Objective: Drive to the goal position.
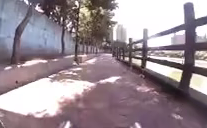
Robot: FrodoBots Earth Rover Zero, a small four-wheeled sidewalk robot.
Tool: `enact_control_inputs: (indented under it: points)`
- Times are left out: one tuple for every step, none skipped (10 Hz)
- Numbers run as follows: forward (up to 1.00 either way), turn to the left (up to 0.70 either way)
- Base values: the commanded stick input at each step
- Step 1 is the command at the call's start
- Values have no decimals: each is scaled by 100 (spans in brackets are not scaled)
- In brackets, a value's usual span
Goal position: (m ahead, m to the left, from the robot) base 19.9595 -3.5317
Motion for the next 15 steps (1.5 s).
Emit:
enact_control_inputs:
  points:
    - [70, 0]
    - [70, 0]
    - [70, 0]
    - [70, 0]
    - [70, 0]
    - [70, 0]
    - [70, 0]
    - [70, 0]
    - [70, 0]
    - [70, 0]
    - [70, 0]
    - [70, 0]
    - [70, 0]
    - [70, 0]
    - [70, 0]
